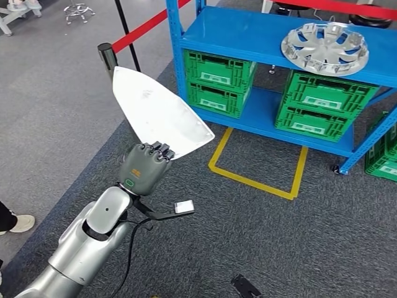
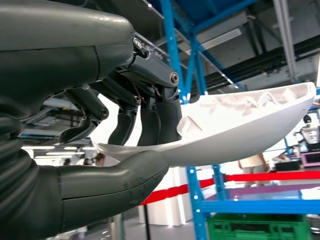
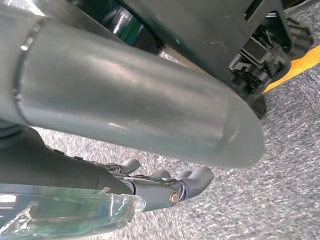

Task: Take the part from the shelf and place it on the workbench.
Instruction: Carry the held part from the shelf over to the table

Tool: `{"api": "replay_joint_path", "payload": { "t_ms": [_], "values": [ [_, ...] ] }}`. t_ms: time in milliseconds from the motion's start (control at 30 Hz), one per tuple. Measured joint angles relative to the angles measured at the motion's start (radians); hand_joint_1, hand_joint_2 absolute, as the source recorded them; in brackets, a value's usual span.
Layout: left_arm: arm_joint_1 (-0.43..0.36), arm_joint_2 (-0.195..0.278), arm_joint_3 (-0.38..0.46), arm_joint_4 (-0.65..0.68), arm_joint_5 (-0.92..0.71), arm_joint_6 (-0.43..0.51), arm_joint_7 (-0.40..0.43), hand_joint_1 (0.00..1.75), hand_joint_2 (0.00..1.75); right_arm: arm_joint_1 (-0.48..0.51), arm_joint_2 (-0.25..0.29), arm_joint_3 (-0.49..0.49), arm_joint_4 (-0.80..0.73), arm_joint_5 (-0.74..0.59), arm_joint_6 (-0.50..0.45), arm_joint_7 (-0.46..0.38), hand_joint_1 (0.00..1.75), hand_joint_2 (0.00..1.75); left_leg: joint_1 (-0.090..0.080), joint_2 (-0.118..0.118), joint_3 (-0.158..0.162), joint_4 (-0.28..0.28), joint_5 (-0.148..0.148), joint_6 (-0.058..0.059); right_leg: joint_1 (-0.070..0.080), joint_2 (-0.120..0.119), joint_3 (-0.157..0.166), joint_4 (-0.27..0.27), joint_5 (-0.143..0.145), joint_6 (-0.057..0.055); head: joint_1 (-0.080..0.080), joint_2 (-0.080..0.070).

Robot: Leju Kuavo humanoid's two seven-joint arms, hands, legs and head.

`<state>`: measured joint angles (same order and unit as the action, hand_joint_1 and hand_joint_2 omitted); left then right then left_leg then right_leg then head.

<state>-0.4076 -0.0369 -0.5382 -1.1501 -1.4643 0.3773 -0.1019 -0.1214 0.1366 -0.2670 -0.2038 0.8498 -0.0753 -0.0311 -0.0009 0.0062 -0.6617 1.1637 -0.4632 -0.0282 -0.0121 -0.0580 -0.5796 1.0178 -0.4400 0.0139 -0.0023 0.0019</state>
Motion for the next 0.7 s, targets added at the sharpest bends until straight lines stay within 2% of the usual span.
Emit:
{"api": "replay_joint_path", "payload": {
  "t_ms": [67,100,133,167,200,267,333,367,400,433,467,500,567,600,633,700],
  "values": [
    [-0.003,-0.002,0.000,-0.004,0.000,0.000,0.000,1.75,1.75,-0.001,0.000,0.000,0.000,0.000,-0.001,0.000,0.00,0.00,-0.009,0.043,0.073,-0.124,0.037,0.009,0.006,-0.020,-0.001,0.001,0.001,0.005,0.000,0.000],
    [-0.005,-0.004,0.000,-0.006,0.000,0.000,0.000,1.75,1.75,-0.001,0.000,0.000,0.000,0.000,-0.001,0.000,0.00,0.00,-0.014,0.058,0.091,-0.160,0.042,0.013,0.009,-0.029,-0.002,0.001,0.002,0.009,0.000,0.000],
    [-0.005,-0.005,0.000,-0.007,0.000,0.000,0.000,1.75,1.75,-0.001,0.000,0.000,0.000,0.000,-0.001,0.000,0.00,0.00,-0.018,0.060,0.095,-0.176,0.041,0.018,0.010,-0.040,-0.002,0.001,0.003,0.014,0.001,0.000],
    [-0.005,-0.005,0.000,-0.008,0.000,0.000,0.000,1.75,1.75,-0.001,0.000,0.000,0.000,0.001,-0.001,0.000,0.00,0.00,-0.019,0.050,0.091,-0.181,0.042,0.024,0.010,-0.051,-0.002,0.000,0.004,0.019,0.001,0.000],
    [-0.004,-0.005,0.001,-0.008,0.000,0.000,0.000,1.75,1.75,-0.001,0.000,0.000,-0.001,0.003,-0.001,0.000,0.00,0.00,-0.018,0.038,0.088,-0.185,0.045,0.030,0.008,-0.052,-0.005,0.003,0.001,0.025,0.001,0.000],
    [-0.004,-0.006,0.001,-0.009,-0.001,-0.001,0.001,1.75,1.75,-0.001,0.000,0.000,-0.001,0.009,-0.003,0.001,0.00,0.00,-0.015,0.014,0.085,-0.191,0.054,0.044,0.005,-0.013,-0.027,0.049,-0.032,0.034,0.002,0.000],
    [-0.005,-0.010,0.001,-0.009,-0.002,-0.003,0.001,1.75,1.75,0.001,0.000,0.000,-0.001,0.017,-0.004,0.005,0.00,0.00,-0.014,-0.009,0.080,-0.192,0.060,0.053,0.004,0.040,-0.081,0.172,-0.096,0.037,0.004,0.000],
    [-0.004,-0.011,0.001,-0.009,-0.003,-0.006,0.002,1.75,1.75,0.002,0.000,0.000,-0.001,0.021,-0.005,0.007,0.00,0.00,-0.015,-0.021,0.078,-0.192,0.062,0.056,0.004,0.051,-0.111,0.237,-0.122,0.037,0.005,0.000],
    [-0.003,-0.012,0.001,-0.009,-0.003,-0.008,0.002,1.75,1.75,0.003,0.000,0.000,-0.001,0.025,-0.005,0.009,0.00,0.00,-0.016,-0.034,0.075,-0.192,0.064,0.058,0.005,0.055,-0.130,0.280,-0.133,0.037,0.005,0.000],
    [-0.002,-0.012,0.001,-0.009,-0.004,-0.011,0.002,1.75,1.75,0.003,0.000,0.001,-0.001,0.029,-0.005,0.011,0.00,0.00,-0.017,-0.048,0.074,-0.191,0.066,0.058,0.005,0.057,-0.132,0.285,-0.124,0.037,0.005,0.000],
    [-0.001,-0.012,0.001,-0.009,-0.004,-0.013,0.002,1.75,1.75,0.002,0.000,0.001,-0.001,0.032,-0.005,0.012,0.00,0.00,-0.017,-0.062,0.073,-0.191,0.068,0.057,0.004,0.060,-0.114,0.250,-0.098,0.036,0.004,0.000],
    [-0.002,-0.012,0.001,-0.009,-0.004,-0.014,0.002,1.75,1.75,0.001,0.000,0.001,-0.002,0.035,-0.006,0.013,0.00,0.00,-0.016,-0.076,0.073,-0.189,0.070,0.055,0.003,0.070,-0.081,0.185,-0.062,0.035,0.005,0.000],
    [-0.005,-0.015,0.001,-0.009,-0.005,-0.016,0.002,1.75,1.75,0.000,0.000,0.001,-0.002,0.039,-0.007,0.015,0.00,0.00,-0.016,-0.100,0.066,-0.181,0.072,0.049,-0.003,0.114,-0.015,0.058,-0.019,0.034,0.004,0.000],
    [-0.007,-0.017,0.001,-0.009,-0.005,-0.016,0.002,1.75,1.75,-0.001,0.000,0.001,-0.002,0.041,-0.007,0.015,0.00,0.00,-0.015,-0.110,0.059,-0.177,0.074,0.045,-0.005,0.130,0.002,0.024,-0.015,0.034,0.003,0.000],
    [-0.009,-0.018,0.001,-0.009,-0.005,-0.017,0.003,1.75,1.75,-0.002,0.000,0.002,-0.002,0.043,-0.006,0.016,0.00,0.00,-0.014,-0.120,0.051,-0.174,0.078,0.039,-0.005,0.138,0.008,0.013,-0.018,0.032,0.003,0.000],
    [-0.009,-0.018,0.001,-0.009,-0.005,-0.019,0.003,1.75,1.75,-0.002,0.001,0.005,-0.002,0.046,-0.002,0.016,0.00,0.00,-0.010,-0.134,0.040,-0.173,0.084,0.028,-0.005,0.119,0.007,0.010,-0.015,0.024,0.004,0.000]
  ]
}}
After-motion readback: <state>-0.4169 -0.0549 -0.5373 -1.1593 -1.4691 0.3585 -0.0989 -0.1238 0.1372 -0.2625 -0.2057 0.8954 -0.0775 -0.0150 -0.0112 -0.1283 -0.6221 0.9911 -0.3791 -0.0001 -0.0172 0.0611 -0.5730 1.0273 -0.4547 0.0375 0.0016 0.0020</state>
